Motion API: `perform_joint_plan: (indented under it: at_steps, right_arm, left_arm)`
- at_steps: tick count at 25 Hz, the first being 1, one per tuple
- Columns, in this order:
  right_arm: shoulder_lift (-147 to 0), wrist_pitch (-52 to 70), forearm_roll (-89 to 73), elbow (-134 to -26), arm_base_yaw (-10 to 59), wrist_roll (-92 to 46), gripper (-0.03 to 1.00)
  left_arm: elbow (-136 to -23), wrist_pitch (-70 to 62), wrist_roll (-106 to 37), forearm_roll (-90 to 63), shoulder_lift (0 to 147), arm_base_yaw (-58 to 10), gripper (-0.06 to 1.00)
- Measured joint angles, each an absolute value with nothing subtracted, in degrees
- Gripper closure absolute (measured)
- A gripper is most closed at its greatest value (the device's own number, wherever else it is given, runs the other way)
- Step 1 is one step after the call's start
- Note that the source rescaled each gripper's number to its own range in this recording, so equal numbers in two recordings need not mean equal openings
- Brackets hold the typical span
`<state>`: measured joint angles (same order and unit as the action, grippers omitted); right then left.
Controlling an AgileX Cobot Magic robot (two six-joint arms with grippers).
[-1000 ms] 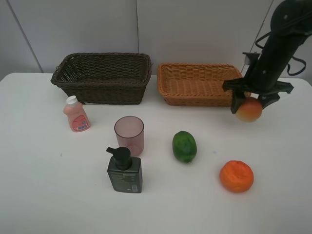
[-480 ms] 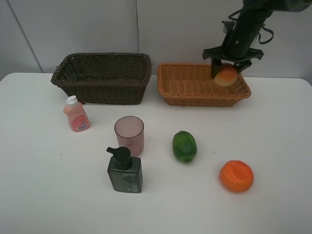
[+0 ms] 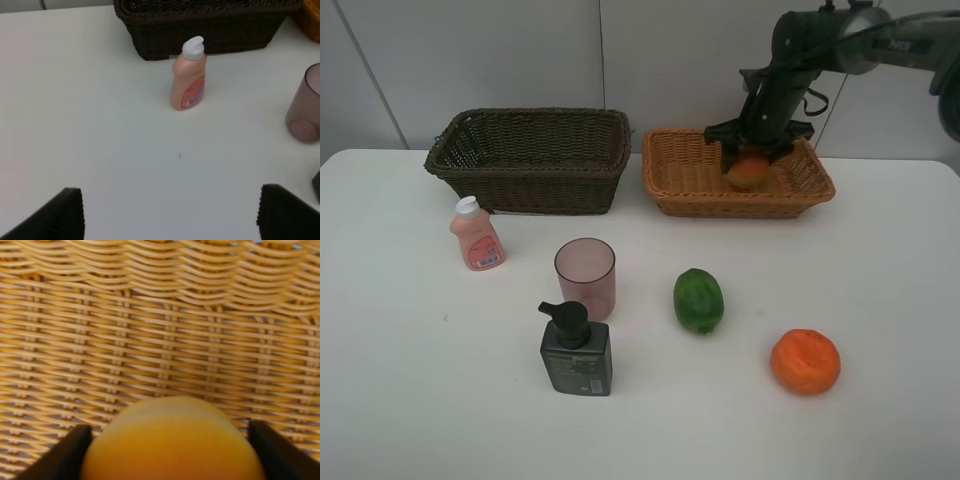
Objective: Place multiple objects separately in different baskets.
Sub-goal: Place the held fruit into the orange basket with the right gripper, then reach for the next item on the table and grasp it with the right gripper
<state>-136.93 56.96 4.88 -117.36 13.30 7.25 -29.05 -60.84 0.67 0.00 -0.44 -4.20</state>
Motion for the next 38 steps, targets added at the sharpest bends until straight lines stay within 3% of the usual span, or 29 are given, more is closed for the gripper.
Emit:
perform_joint_plan:
  at_steps: [2, 3, 4, 7, 17, 30, 38]
  right_arm:
    - [-136.9, 57.0, 4.9, -117.4, 13.3, 7.2, 0.28]
    - [-136.9, 57.2, 4.9, -117.4, 13.3, 7.1, 0.18]
    - [-136.9, 57.6, 4.9, -117.4, 13.3, 7.1, 0.09]
    - [-136.7, 59.8, 4.9, -117.4, 13.3, 7.1, 0.00]
    - [-127.3, 69.0, 2.8, -115.2, 16.6, 7.1, -0.03]
    - [-106.6, 60.1, 0.4, -80.3, 26.3, 16.8, -0.03]
    - [-102.9, 52.7, 0.7, -68.4, 34.4, 27.1, -0.03]
  left_arm:
    - [-29.1, -60.8, 0.7, 0.0, -0.4, -4.2, 0.05]
    - [-29.1, -60.8, 0.7, 0.0, -0.4, -4.2, 0.05]
    - [-29.1, -60.8, 0.7, 0.0, -0.4, -4.2, 0.05]
    - [-29.1, -60.8, 0.7, 0.0, -0.4, -4.2, 0.05]
    - [-29.1, -60.8, 0.7, 0.0, -0.4, -4.2, 0.05]
    - [-29.1, -60.8, 0.7, 0.0, -0.4, -4.2, 0.05]
    - [-29.1, -60.8, 0.7, 0.0, -0.4, -4.2, 0.05]
